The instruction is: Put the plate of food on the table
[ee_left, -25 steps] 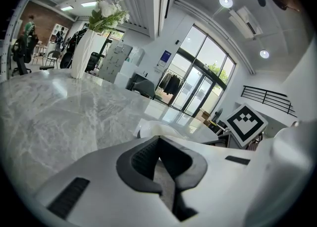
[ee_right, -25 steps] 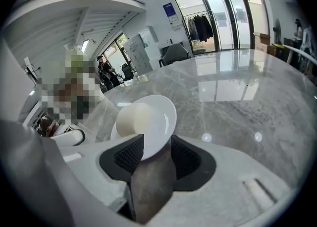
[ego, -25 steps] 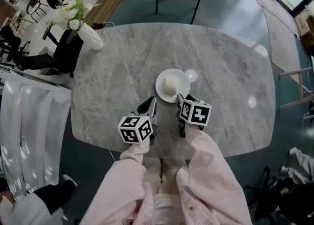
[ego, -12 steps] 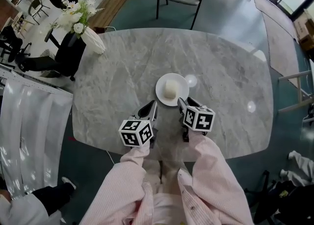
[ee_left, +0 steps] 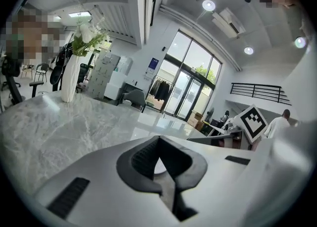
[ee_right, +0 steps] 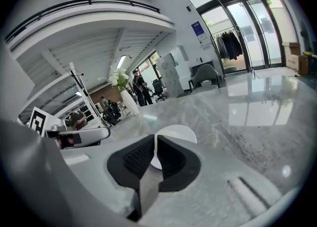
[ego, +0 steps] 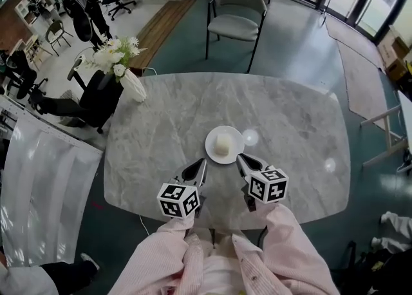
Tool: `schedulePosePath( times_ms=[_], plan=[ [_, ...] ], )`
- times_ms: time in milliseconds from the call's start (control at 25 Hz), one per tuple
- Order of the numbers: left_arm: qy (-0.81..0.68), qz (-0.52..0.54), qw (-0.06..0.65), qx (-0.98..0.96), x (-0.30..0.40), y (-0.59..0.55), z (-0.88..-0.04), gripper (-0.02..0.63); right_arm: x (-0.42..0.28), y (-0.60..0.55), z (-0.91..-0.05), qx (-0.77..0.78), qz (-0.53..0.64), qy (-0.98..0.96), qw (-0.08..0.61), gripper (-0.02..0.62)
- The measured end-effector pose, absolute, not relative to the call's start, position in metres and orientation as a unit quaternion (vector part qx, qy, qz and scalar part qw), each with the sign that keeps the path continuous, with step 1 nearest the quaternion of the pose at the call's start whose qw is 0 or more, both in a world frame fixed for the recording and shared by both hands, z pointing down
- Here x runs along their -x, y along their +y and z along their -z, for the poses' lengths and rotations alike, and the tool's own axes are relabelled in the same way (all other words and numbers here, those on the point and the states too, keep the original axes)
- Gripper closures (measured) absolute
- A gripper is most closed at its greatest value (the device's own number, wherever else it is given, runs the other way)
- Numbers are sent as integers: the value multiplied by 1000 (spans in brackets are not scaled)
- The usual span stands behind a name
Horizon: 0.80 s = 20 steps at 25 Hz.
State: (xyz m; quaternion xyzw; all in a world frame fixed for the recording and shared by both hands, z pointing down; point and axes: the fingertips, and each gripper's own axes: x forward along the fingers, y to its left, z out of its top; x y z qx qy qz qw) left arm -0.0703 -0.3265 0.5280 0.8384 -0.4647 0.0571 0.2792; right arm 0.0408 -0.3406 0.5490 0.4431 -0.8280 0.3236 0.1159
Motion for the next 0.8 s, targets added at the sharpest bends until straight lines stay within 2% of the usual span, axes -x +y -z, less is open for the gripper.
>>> schedulePosePath(
  times_ms=[120, 800],
  plan=[
    [-468, -44, 256, -845, 73, -325, -503, 614, -46, -337, -528, -443, -306, -836, 99, 589],
    [-501, 4, 149, -852, 97, -323, -420, 614, -59, -332, -437, -435, -231, -870, -9, 589]
  ],
)
